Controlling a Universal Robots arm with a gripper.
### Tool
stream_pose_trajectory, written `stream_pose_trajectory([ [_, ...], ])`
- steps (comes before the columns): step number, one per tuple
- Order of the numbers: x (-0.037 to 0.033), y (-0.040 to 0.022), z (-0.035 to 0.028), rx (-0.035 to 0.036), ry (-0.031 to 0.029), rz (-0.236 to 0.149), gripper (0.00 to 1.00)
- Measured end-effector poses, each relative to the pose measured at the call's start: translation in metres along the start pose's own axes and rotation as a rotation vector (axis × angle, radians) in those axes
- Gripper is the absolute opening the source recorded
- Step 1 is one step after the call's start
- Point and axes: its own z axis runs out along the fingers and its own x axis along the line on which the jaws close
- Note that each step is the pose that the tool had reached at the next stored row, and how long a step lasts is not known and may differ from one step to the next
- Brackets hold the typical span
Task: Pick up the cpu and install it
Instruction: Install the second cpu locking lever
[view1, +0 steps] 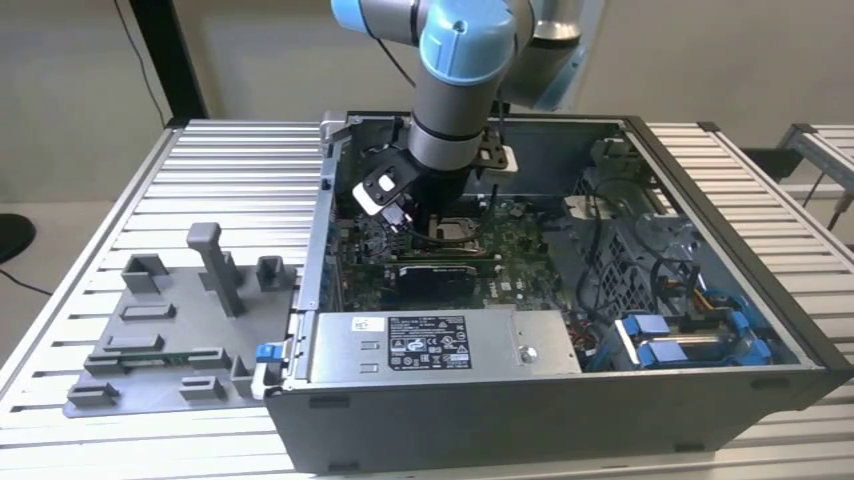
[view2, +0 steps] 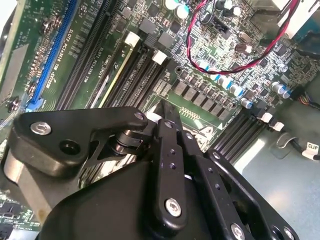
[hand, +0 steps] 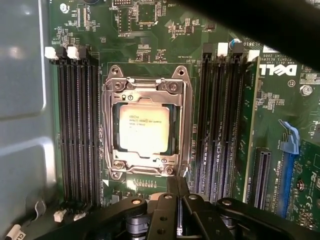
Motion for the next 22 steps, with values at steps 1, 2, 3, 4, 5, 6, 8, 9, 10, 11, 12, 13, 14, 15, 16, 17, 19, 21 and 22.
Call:
stream_pose_trajectory([
  [1,-0.0001,0.0,0.0006,0.0005,-0.0002,0.0,0.0],
  [2,-0.0003,0.0001,0.0014,0.0011,-0.0003,0.0,0.0],
  [3,-0.0004,0.0001,0.002,0.0015,-0.0005,0.0,0.0],
  [4,-0.0005,0.0002,0.0025,0.0019,-0.0007,0.0,0.0],
  [5,-0.0006,0.0002,0.003,0.0022,-0.001,0.0,0.0],
  [6,-0.0007,0.0002,0.0035,0.0025,-0.001,0.0,0.0],
  [8,-0.0008,0.0004,0.0045,0.0027,-0.0007,0.001,0.0],
  [9,-0.0009,0.0004,0.0051,0.0028,-0.0006,0.0,0.0],
  [10,-0.001,0.0004,0.0054,0.003,-0.0007,0.001,0.0],
  [11,-0.001,0.0004,0.0055,0.0032,-0.0009,0.001,0.0],
  [12,-0.001,0.0004,0.0057,0.0035,-0.0008,0.001,0.0],
  [13,-0.0011,0.0005,0.0058,0.0038,-0.0006,0.001,0.0],
  [14,-0.0012,0.0005,0.0058,0.0041,-0.0003,0.001,0.0],
  [15,-0.0014,0.0005,0.0059,0.0043,-0.0002,0.001,0.0],
  [16,-0.0016,0.0005,0.0059,0.0045,0.0,0.001,0.0],
  [17,-0.0019,0.0005,0.0058,0.0047,0.0,0.001,0.0],
  [19,-0.0028,0.0004,0.0056,0.005,-0.0004,0.001,0.0],
  [21,-0.0036,0.0004,0.0055,0.0051,-0.0003,0.001,0.0],
  [22,-0.0038,0.0004,0.0054,0.0051,-0.0003,0.001,0.0],
])
